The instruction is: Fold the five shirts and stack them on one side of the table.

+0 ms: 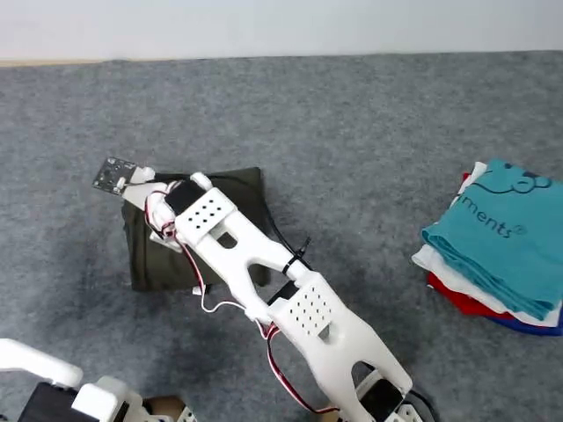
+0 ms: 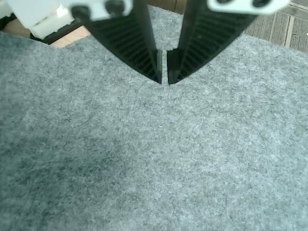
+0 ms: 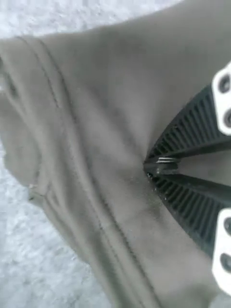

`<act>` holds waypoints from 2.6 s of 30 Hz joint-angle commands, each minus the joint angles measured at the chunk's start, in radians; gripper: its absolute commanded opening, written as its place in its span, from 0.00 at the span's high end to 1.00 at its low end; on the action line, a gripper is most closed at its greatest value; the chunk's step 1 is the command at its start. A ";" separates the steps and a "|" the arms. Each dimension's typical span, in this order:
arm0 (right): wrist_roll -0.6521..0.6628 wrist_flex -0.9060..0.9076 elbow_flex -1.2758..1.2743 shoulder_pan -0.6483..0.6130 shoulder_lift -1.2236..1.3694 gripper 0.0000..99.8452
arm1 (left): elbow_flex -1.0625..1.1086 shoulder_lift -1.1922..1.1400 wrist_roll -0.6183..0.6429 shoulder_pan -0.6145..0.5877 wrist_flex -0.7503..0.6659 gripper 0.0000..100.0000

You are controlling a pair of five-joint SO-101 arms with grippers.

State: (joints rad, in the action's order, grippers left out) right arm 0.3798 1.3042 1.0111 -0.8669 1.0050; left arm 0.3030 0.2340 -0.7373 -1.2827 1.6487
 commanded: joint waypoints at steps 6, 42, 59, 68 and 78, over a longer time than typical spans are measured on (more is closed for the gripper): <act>0.012 0.259 0.345 -0.012 -0.081 0.99 | -0.005 0.029 0.009 0.000 -0.009 0.97; -0.916 0.414 0.150 0.162 -0.079 0.62 | -0.156 0.029 0.152 0.232 0.103 0.97; -0.910 0.346 0.005 0.148 0.076 0.90 | -0.156 0.029 0.152 0.232 0.103 0.97; -0.781 0.496 0.028 0.199 0.062 0.99 | -0.156 0.029 0.152 0.232 0.103 0.97; -0.463 0.493 -0.328 0.392 -0.366 0.99 | -0.157 0.029 0.150 0.233 0.104 0.97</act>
State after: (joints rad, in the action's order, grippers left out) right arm -0.1956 1.7538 0.7687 -0.5539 0.8239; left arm 0.1665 0.2340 -0.5930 -1.0510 1.7238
